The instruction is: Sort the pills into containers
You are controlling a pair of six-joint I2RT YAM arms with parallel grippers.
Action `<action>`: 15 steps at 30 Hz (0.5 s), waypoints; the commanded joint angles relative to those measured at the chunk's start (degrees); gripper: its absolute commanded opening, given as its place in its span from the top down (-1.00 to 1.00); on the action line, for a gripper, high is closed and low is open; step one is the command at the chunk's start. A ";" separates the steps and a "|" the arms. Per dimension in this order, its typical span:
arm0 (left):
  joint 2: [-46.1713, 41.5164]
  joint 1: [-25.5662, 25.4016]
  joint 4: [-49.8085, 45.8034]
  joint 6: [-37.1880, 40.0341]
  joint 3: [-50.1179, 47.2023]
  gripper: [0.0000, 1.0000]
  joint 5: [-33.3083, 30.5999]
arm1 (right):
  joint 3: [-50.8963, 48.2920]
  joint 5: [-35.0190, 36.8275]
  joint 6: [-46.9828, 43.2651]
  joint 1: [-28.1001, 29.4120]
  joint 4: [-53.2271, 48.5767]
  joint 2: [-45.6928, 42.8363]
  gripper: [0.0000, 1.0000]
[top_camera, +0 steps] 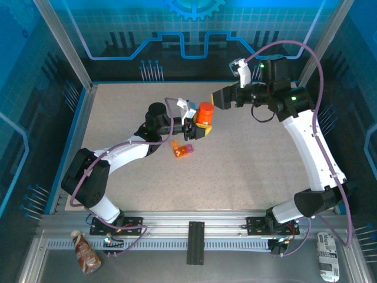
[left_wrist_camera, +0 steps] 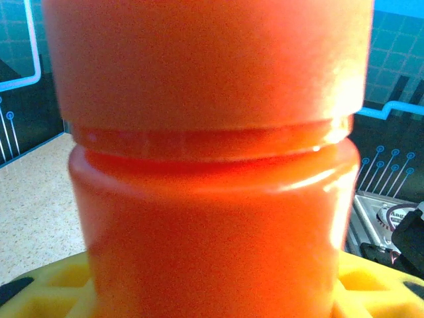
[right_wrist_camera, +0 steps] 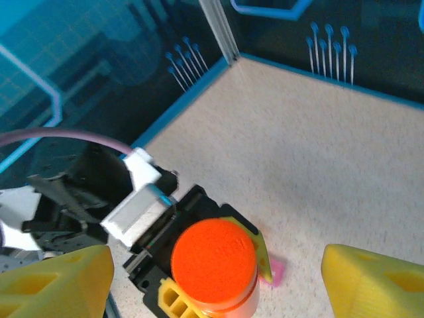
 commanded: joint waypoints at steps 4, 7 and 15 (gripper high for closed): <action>-0.90 -0.14 2.84 0.92 1.80 1.00 2.29 | 8.63 -4.72 -15.96 0.19 -11.52 5.07 -0.64; -0.80 -0.10 2.82 0.67 1.98 1.00 2.41 | 11.96 -1.57 -18.39 1.65 -14.89 7.91 -0.66; -0.72 -0.11 2.95 0.41 2.25 1.00 2.63 | 16.06 3.15 -21.28 5.15 -19.23 13.12 -0.70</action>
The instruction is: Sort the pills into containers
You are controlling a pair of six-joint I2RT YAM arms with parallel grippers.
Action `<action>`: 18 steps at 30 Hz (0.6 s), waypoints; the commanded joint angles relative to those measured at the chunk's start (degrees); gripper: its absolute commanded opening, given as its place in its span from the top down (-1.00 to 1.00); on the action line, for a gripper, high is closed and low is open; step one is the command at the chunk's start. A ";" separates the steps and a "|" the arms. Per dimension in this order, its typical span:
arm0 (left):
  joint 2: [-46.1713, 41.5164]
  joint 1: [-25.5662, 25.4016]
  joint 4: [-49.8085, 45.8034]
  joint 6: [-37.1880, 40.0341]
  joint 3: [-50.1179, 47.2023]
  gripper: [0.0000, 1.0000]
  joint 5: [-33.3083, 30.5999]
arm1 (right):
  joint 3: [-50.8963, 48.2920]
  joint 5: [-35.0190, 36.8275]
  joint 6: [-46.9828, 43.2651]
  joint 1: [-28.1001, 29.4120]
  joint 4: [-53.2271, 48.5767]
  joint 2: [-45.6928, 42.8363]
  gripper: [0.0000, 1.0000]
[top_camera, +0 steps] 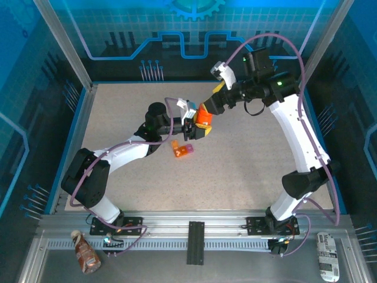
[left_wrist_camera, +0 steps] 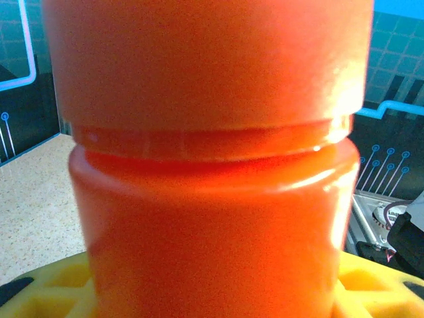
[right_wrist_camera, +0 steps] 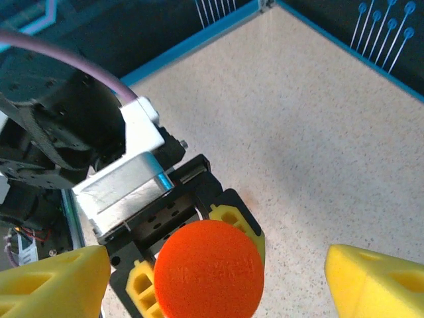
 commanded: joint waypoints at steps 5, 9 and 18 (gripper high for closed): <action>-1.08 -0.13 2.93 0.48 1.84 1.00 2.13 | 1.92 1.51 -2.61 1.05 -3.97 1.83 -0.67; -1.23 -0.12 2.86 0.50 1.81 1.00 2.11 | 1.48 0.75 -2.37 1.04 -4.02 2.18 -0.61; -1.28 -0.16 2.94 0.52 1.54 1.00 2.17 | 0.70 0.26 -2.61 1.89 -4.36 3.02 -0.59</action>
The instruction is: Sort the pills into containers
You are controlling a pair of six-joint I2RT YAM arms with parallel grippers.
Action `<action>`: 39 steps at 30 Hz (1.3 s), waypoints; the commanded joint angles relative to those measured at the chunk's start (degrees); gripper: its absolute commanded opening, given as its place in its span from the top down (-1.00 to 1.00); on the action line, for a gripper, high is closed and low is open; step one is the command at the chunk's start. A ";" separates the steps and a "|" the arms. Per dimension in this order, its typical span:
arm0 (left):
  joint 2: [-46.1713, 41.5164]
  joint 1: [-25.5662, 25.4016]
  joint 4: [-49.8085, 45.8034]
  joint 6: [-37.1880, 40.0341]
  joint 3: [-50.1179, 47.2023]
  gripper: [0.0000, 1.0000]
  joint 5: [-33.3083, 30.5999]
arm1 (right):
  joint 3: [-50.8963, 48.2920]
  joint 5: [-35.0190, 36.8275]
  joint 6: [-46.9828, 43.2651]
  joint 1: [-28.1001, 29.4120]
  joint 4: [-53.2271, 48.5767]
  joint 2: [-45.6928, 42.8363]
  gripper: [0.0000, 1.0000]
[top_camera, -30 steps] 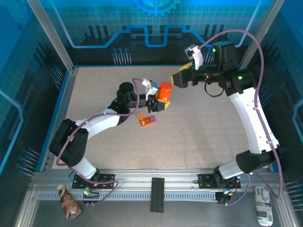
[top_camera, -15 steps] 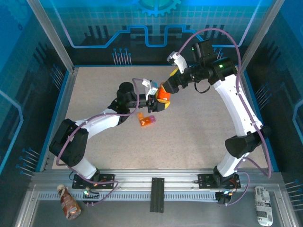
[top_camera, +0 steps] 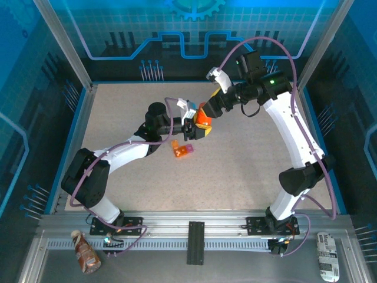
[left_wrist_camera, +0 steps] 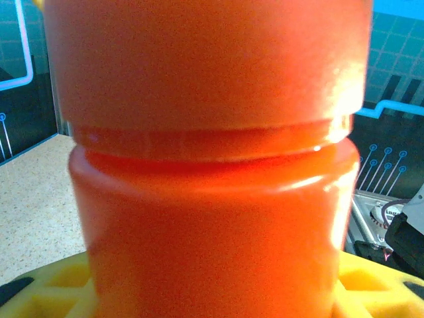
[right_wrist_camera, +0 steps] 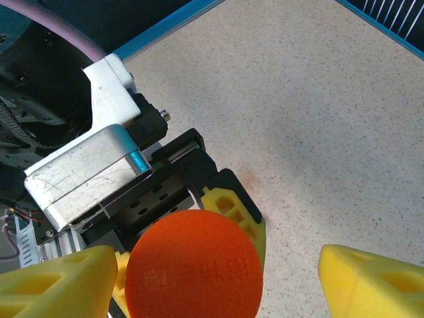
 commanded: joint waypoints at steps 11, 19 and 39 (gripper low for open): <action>-1.44 -0.09 3.00 0.59 1.46 1.00 1.58 | 0.00 -1.33 -0.58 1.06 -2.00 1.50 -0.12; -1.35 -0.15 4.14 0.31 1.55 1.00 0.90 | -14.07 1.75 9.35 3.05 8.09 -3.83 0.06; -1.16 -0.16 4.24 0.68 1.01 1.00 0.19 | -18.72 11.84 31.19 5.75 18.99 -8.99 -0.35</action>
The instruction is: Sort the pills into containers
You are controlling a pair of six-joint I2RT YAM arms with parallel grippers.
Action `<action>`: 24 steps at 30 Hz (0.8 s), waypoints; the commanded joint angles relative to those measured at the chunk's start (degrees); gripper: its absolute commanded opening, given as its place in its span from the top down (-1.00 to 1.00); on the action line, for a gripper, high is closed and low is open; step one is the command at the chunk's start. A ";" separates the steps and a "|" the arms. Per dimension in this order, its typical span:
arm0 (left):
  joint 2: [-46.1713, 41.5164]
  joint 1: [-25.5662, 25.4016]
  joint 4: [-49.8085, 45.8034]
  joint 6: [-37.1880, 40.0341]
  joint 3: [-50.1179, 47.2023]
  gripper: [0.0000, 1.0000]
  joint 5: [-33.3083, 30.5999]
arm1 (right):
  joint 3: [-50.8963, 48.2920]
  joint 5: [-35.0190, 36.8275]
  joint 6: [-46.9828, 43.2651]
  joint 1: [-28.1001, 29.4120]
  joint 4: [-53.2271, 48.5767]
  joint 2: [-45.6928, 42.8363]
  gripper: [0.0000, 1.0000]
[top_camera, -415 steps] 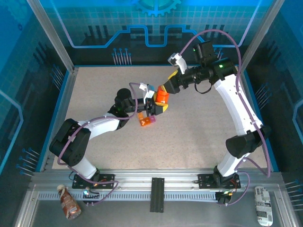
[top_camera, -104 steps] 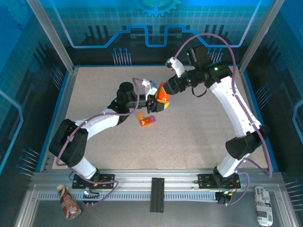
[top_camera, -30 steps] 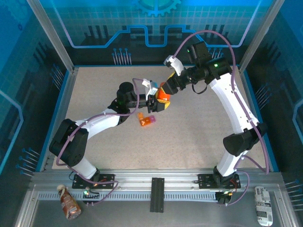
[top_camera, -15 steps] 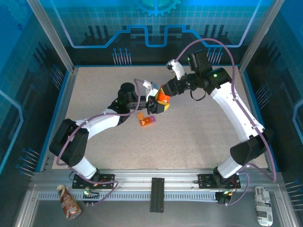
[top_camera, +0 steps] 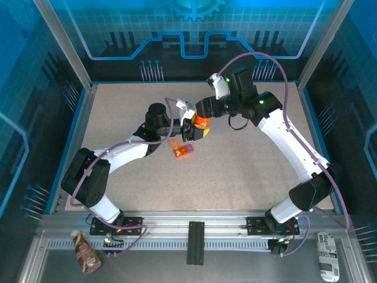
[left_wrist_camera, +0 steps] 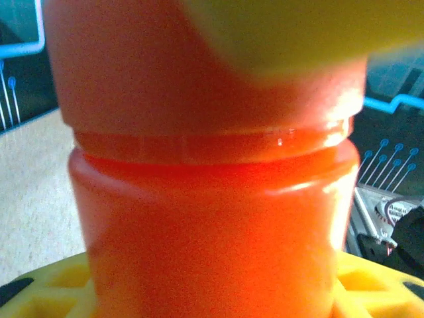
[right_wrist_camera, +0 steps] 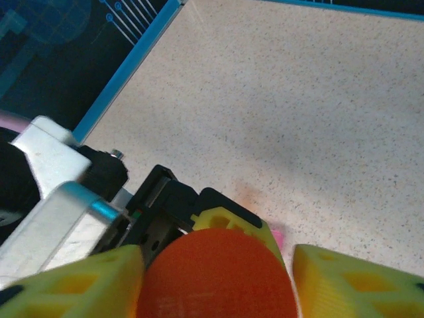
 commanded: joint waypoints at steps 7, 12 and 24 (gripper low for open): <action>-1.25 -1.01 6.47 1.05 2.39 1.00 1.83 | 5.17 -17.98 -5.65 -10.13 -1.70 -4.83 -0.66; -1.17 -0.95 6.63 0.68 2.36 1.00 2.45 | 10.85 -25.97 -18.74 -13.12 -10.10 -2.15 -0.66; -0.97 -1.00 6.35 0.07 2.87 1.00 2.86 | 24.97 -15.63 -34.09 -8.05 -26.94 8.32 -0.64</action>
